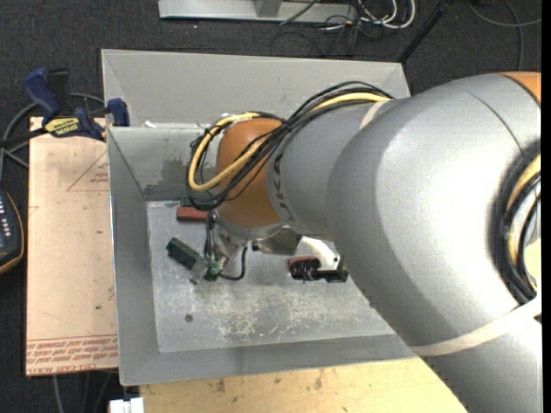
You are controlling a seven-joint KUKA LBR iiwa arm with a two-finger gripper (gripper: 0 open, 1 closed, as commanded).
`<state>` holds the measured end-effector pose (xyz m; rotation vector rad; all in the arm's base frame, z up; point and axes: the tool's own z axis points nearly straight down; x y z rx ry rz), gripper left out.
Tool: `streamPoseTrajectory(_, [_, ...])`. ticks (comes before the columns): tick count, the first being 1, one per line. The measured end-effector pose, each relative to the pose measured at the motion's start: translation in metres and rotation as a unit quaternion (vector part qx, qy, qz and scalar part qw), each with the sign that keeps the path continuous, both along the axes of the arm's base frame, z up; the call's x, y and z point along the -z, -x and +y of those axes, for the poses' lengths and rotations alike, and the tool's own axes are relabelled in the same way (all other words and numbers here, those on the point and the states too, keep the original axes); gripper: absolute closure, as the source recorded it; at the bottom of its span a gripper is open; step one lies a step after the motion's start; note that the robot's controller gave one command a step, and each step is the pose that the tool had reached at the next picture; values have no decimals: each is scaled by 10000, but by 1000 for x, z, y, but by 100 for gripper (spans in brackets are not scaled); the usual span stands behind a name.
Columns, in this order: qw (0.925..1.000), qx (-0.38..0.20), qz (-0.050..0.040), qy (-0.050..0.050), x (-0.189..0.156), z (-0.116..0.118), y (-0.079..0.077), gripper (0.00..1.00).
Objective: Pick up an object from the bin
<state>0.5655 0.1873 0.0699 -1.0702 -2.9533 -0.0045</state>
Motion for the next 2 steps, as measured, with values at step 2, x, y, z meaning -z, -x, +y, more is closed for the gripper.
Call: streamPoseTrajectory(2, [10000,-20,-35,-2,-83,1,-3,100])
